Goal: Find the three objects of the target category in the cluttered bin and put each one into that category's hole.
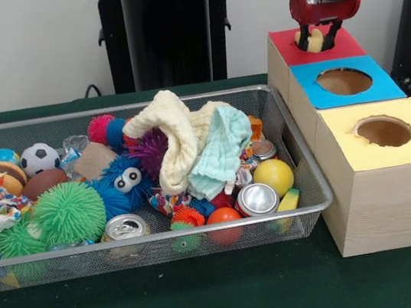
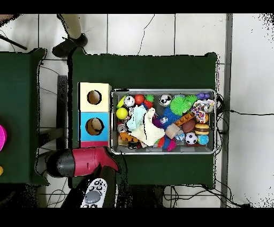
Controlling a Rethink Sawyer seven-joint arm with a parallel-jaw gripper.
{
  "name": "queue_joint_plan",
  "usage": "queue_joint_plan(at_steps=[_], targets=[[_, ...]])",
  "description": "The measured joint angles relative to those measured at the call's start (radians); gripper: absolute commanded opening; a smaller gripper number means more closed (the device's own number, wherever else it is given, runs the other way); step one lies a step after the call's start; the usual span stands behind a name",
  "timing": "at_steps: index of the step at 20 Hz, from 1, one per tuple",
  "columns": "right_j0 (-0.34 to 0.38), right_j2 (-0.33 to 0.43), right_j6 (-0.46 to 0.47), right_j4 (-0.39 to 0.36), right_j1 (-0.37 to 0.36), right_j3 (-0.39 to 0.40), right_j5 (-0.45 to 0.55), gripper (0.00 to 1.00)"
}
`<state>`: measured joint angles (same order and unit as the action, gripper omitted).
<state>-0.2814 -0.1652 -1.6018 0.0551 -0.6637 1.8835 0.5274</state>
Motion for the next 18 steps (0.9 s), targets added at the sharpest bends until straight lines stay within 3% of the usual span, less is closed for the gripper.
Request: queue_joint_plan(at_steps=[6, 7, 18], targets=[[0.000, 0.000, 0.000, 0.000, 0.000, 0.000, 0.000, 1.00], [0.000, 0.000, 0.000, 0.000, 0.000, 0.000, 0.000, 0.00], [0.000, 0.000, 0.000, 0.000, 0.000, 0.000, 0.000, 0.00]])
